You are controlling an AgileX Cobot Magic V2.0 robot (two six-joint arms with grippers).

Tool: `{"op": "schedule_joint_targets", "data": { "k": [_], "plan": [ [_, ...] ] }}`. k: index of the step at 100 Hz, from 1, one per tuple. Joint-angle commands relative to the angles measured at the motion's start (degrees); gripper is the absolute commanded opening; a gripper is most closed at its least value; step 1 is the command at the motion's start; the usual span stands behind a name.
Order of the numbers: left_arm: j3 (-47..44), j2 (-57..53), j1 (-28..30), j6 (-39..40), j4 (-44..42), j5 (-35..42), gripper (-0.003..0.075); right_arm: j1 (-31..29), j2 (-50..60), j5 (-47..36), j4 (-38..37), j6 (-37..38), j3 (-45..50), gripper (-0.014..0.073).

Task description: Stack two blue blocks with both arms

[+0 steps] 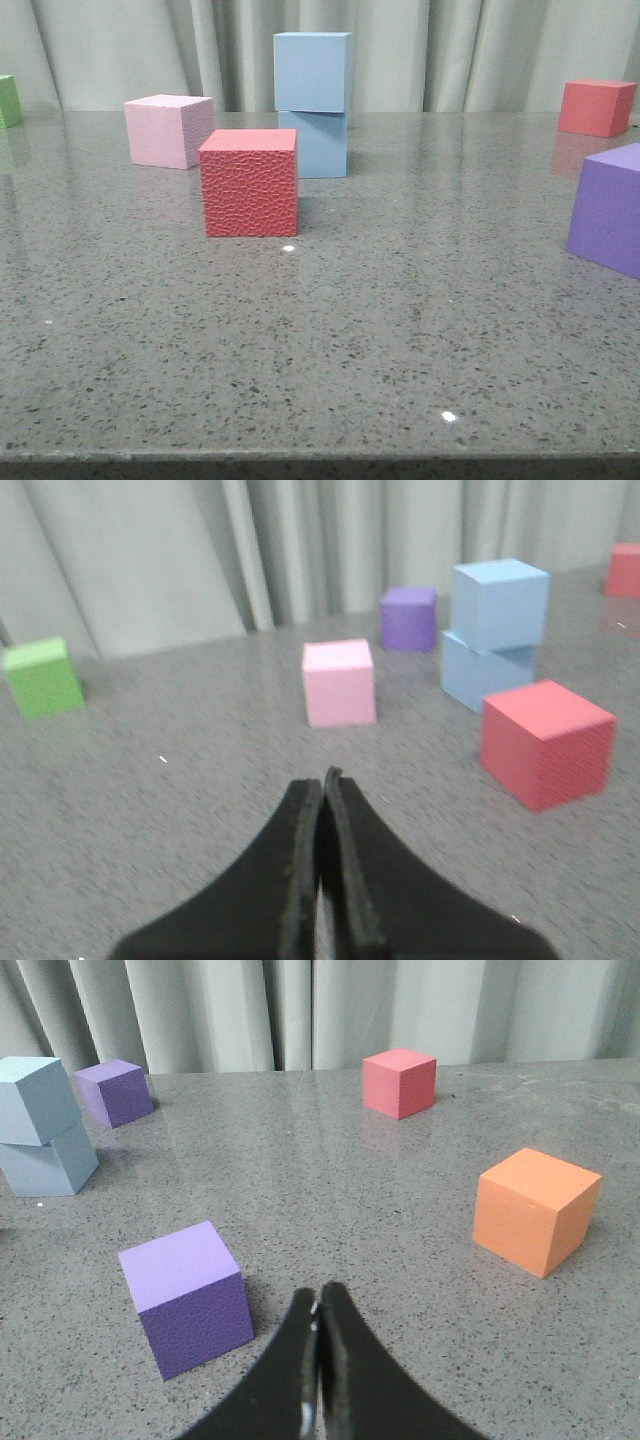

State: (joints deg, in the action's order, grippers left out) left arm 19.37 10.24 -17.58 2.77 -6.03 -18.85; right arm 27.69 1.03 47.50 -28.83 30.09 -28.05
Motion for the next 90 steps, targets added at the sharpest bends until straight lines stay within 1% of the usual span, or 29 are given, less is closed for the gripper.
{"op": "schedule_joint_targets", "data": {
  "k": [1,11,30,45,66,90],
  "plan": [
    [-1.0,-0.2,4.3,-6.7,5.6,11.2,-0.0019,-0.1,0.7,-4.6,-1.8,-0.2,-1.2,-0.0067],
    [-3.9,-1.8,7.8,-7.5,6.6,14.8,-0.0019,-0.1,0.7,-4.6,-1.8,-0.2,-1.2,-0.0067],
    [-8.4,-5.0,13.0,-7.5,7.9,15.5,-0.0019,-0.1,0.7,-4.6,-1.8,-0.2,-1.2,-0.0067],
    [-13.2,-7.9,16.2,-7.5,8.6,19.4,-0.0019,-0.1,0.7,-4.6,-1.8,-0.2,-1.2,-0.0067],
    [-18.9,-11.8,18.3,-7.5,9.4,22.8,-0.0019,-0.1,0.7,-4.6,-1.8,-0.2,-1.2,-0.0067],
    [-19.8,-12.4,19.0,-7.5,10.1,21.0,-0.0019,-0.1,0.7,-4.6,-1.8,-0.2,-1.2,-0.0067]
  ]
}}
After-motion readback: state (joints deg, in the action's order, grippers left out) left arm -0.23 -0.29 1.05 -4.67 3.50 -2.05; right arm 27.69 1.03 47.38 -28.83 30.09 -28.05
